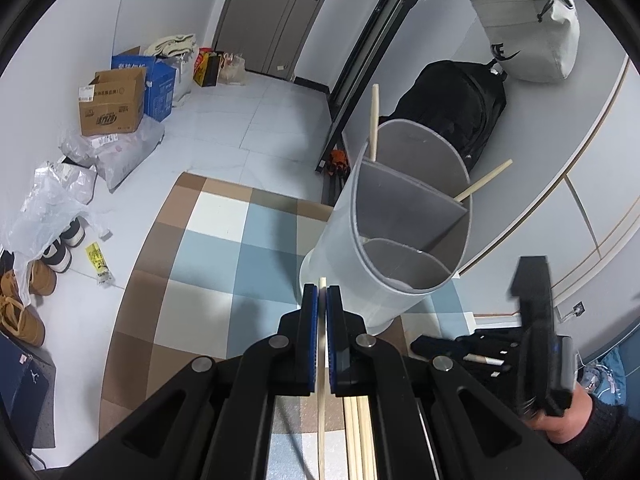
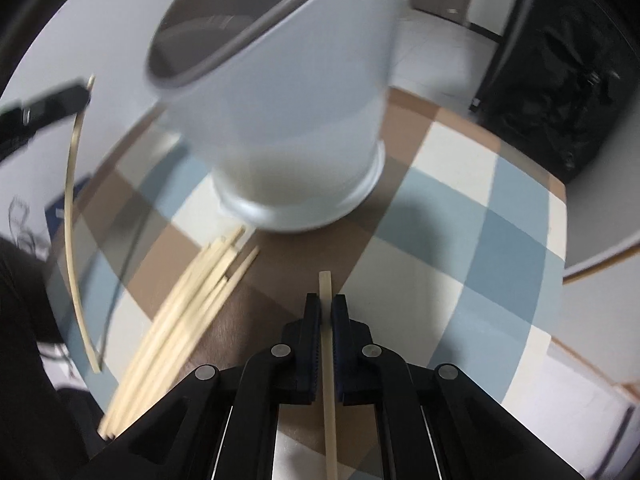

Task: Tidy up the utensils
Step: 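Raise both held sticks up over the white utensil holder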

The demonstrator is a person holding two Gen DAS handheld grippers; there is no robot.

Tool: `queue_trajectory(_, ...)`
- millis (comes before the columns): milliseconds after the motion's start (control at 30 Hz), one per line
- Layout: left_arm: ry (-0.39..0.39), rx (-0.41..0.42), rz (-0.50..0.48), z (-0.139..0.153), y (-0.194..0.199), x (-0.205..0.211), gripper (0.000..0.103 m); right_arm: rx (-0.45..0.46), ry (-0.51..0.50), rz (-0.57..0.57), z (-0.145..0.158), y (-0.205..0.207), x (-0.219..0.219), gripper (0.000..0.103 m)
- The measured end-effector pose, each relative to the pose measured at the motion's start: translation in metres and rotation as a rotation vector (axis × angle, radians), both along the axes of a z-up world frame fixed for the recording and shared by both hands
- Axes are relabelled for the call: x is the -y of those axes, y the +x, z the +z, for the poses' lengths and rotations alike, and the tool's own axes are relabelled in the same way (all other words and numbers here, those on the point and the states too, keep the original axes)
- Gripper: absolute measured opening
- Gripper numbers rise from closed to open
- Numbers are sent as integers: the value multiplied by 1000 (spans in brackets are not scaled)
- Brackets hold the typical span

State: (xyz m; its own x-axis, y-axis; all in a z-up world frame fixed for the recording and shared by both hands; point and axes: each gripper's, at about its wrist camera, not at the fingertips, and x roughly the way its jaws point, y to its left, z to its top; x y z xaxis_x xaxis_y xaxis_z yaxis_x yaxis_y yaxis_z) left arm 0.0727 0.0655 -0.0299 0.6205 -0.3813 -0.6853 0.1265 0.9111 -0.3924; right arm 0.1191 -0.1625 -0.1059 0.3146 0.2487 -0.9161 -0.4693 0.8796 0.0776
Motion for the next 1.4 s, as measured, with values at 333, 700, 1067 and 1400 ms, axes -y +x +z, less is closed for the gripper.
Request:
queue_trajectory(333, 12, 137, -46, 37, -14, 16, 0, 282, 293, -111, 96, -26, 37, 5)
queue_trajectory(700, 15, 214, -68, 71, -15, 30, 0, 533, 498, -156, 156, -37, 40, 5)
queue_trajectory(1067, 47, 289, -97, 118, -1, 37, 0, 671, 576, -164, 206, -17, 34, 5)
queue_trajectory(1400, 34, 360, -91, 156, 34, 33, 0, 776, 619, -217, 236, 27, 23, 5)
